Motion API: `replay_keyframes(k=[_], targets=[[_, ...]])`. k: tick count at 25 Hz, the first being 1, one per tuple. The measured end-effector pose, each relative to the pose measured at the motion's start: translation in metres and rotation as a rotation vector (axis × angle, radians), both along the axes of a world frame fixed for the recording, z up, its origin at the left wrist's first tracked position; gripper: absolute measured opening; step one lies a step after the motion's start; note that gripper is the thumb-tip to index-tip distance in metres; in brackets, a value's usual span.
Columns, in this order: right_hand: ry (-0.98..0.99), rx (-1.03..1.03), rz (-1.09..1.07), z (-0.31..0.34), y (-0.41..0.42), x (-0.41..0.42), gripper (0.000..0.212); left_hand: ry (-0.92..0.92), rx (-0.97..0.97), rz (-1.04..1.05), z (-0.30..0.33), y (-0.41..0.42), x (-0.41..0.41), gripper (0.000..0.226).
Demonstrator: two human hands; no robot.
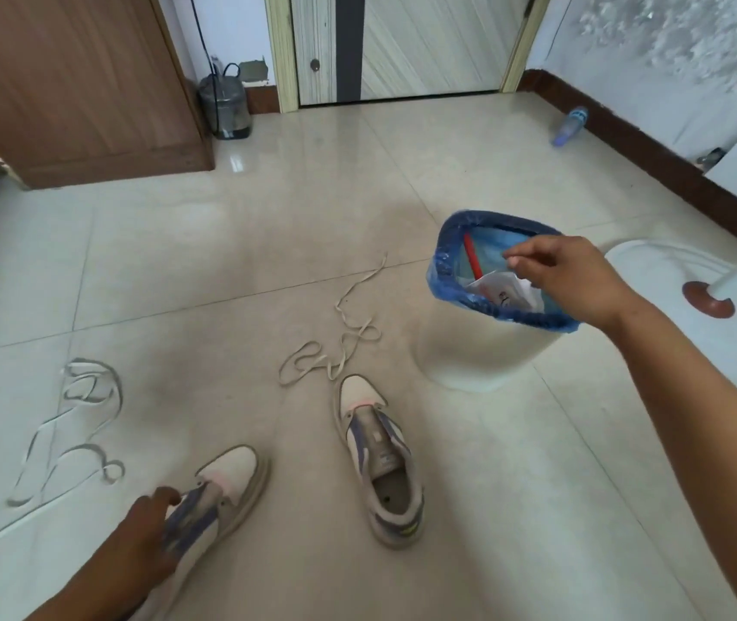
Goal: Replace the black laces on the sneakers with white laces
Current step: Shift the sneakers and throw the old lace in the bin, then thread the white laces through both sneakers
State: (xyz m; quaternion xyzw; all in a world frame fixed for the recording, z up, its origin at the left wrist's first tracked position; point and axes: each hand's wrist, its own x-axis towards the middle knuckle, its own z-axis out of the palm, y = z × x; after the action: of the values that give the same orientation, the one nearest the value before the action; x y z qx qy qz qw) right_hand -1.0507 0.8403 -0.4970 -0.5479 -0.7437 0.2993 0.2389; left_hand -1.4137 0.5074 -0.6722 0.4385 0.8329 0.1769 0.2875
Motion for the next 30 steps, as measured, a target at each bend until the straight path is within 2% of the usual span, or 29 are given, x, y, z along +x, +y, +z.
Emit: replay_keyframes(k=[3, 5, 6, 7, 8, 9, 11, 13, 15, 18, 19, 21, 22, 23, 27, 30], targets=[[-0.054, -0.058, 0.227, -0.029, -0.050, -0.035, 0.009, -0.084, 0.015, -0.072, 0.008, 0.029, 0.040, 0.017], [-0.264, -0.227, 0.405, -0.072, -0.087, -0.058, 0.010, -0.170, 0.055, -0.085, -0.001, 0.038, 0.051, 0.023], [-0.395, -0.337, 0.465, -0.097, -0.105, -0.066, 0.023, -0.211, 0.083, -0.059, 0.003, 0.040, 0.055, 0.028], [-0.517, -0.436, 0.495, -0.123, -0.120, -0.072, 0.037, -0.199, 0.131, -0.038, 0.002, 0.040, 0.053, 0.035], [-0.605, -0.490, 0.485, -0.146, -0.132, -0.075, 0.044, -0.112, 0.170, -0.069, 0.000, 0.038, 0.053, 0.042], [-0.649, -0.494, 0.435, -0.164, -0.140, -0.074, 0.043, -0.036, 0.162, -0.113, -0.004, 0.036, 0.052, 0.051], [-0.651, -0.441, 0.341, -0.186, -0.152, -0.073, 0.030, -0.005, -0.003, -0.138, -0.012, 0.023, 0.048, 0.065], [-0.626, -0.409, 0.366, -0.196, -0.163, -0.075, 0.022, -0.135, -0.151, -0.066, -0.013, 0.014, 0.050, 0.068], [-0.608, -0.405, 0.450, -0.203, -0.181, -0.082, 0.021, -0.232, -0.142, -0.002, -0.015, 0.011, 0.058, 0.075], [-0.587, -0.377, 0.515, -0.208, -0.200, -0.094, 0.030, -0.279, -0.150, 0.064, -0.022, 0.017, 0.072, 0.084], [-0.592, -0.352, 0.527, -0.209, -0.202, -0.097, 0.031, -0.280, -0.227, 0.118, -0.023, 0.021, 0.073, 0.079], [-0.568, -0.294, 0.519, -0.206, -0.199, -0.102, 0.028, -0.284, -0.386, 0.190, -0.019, 0.025, 0.065, 0.047], [-0.537, -0.277, 0.494, -0.203, -0.197, -0.101, 0.027, -0.284, -0.389, 0.204, -0.016, 0.023, 0.056, 0.030], [-0.499, -0.272, 0.456, -0.201, -0.194, -0.099, 0.025, -0.272, -0.348, 0.218, -0.013, 0.020, 0.043, 0.023], [-0.381, -0.229, 0.263, -0.188, -0.175, -0.078, 0.025, -0.159, -0.165, 0.403, 0.013, -0.007, -0.023, 0.020], [-0.412, -0.145, 0.282, -0.180, -0.159, -0.073, 0.029, -0.028, -0.141, 0.412, 0.033, -0.023, -0.060, 0.019]])
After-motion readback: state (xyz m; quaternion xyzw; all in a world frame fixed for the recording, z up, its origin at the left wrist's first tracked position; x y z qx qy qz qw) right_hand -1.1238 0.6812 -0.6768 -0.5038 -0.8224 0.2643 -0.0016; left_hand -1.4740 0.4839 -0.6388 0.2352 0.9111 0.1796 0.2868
